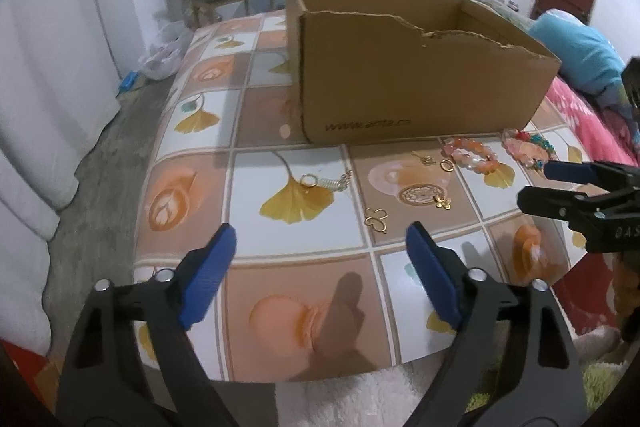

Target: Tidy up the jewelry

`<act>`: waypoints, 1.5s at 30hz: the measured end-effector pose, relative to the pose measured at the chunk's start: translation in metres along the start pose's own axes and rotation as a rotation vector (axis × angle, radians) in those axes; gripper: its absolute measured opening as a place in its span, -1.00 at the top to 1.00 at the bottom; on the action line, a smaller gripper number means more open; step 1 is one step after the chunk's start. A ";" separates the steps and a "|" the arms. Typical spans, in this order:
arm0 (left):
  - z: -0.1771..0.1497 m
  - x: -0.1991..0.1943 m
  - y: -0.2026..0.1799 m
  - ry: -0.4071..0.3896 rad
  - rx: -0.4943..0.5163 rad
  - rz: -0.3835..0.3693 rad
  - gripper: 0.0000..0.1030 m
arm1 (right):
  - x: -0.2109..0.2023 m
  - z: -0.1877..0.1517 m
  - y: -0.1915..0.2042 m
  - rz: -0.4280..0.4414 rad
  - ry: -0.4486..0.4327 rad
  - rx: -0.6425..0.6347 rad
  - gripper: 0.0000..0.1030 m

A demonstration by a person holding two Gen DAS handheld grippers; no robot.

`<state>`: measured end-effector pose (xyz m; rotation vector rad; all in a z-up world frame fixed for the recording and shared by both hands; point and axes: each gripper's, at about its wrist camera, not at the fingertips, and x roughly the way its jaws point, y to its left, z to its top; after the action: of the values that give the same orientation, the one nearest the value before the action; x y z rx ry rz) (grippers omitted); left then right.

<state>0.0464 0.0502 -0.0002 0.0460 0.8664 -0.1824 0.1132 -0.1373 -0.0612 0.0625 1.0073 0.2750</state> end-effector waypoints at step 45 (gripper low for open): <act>0.022 0.028 0.015 0.042 0.058 -0.142 0.62 | 0.044 0.017 0.050 0.106 0.034 -0.229 0.31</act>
<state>0.0837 0.0581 -0.0076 0.0421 0.9063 -0.3405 0.1400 -0.0768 -0.0791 -0.0970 1.0023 0.4876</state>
